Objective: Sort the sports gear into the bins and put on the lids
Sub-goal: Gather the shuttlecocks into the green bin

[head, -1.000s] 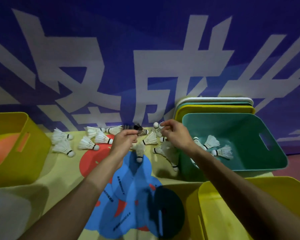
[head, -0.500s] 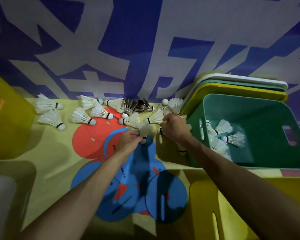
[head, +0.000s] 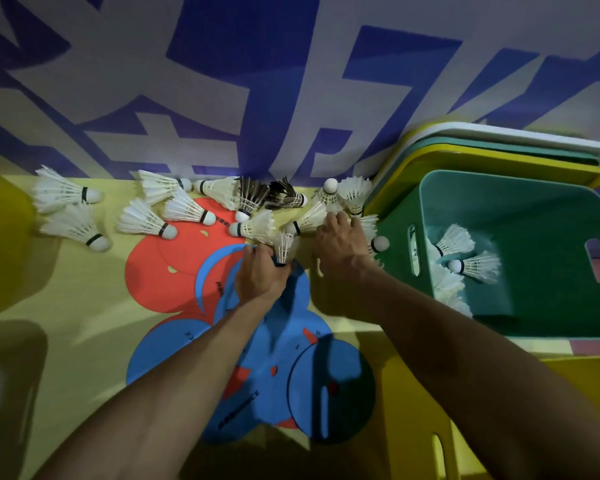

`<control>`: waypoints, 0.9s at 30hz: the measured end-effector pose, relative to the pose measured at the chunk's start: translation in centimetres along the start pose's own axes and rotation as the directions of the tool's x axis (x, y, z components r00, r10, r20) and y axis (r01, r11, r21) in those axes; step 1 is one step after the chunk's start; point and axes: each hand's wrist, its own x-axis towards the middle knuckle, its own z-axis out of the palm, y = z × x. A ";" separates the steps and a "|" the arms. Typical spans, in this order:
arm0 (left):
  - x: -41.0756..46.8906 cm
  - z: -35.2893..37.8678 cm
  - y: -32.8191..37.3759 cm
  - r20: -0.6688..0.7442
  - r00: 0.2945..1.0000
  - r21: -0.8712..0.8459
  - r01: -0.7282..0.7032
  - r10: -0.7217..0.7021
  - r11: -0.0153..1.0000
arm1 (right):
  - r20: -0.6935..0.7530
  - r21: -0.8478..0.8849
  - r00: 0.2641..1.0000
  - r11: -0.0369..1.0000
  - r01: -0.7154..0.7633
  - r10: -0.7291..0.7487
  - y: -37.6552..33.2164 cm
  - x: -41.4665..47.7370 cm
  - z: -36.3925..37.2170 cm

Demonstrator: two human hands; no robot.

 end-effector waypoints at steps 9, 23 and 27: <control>0.1 0.1 -0.7 -0.010 0.999 -0.113 -0.051 0.051 0.992 | 0.046 0.100 0.998 0.994 -0.037 0.033 0.7 0.0 1.8; -3.4 -5.2 -0.8 -0.136 0.990 -0.394 -0.086 0.035 0.915 | -0.082 0.642 0.995 0.766 0.007 0.060 0.3 -2.1 -1.7; -5.2 -6.0 -0.3 -0.150 0.988 -0.453 -0.093 0.027 0.887 | -0.066 0.827 0.989 0.561 -0.019 0.130 1.3 -3.3 -4.4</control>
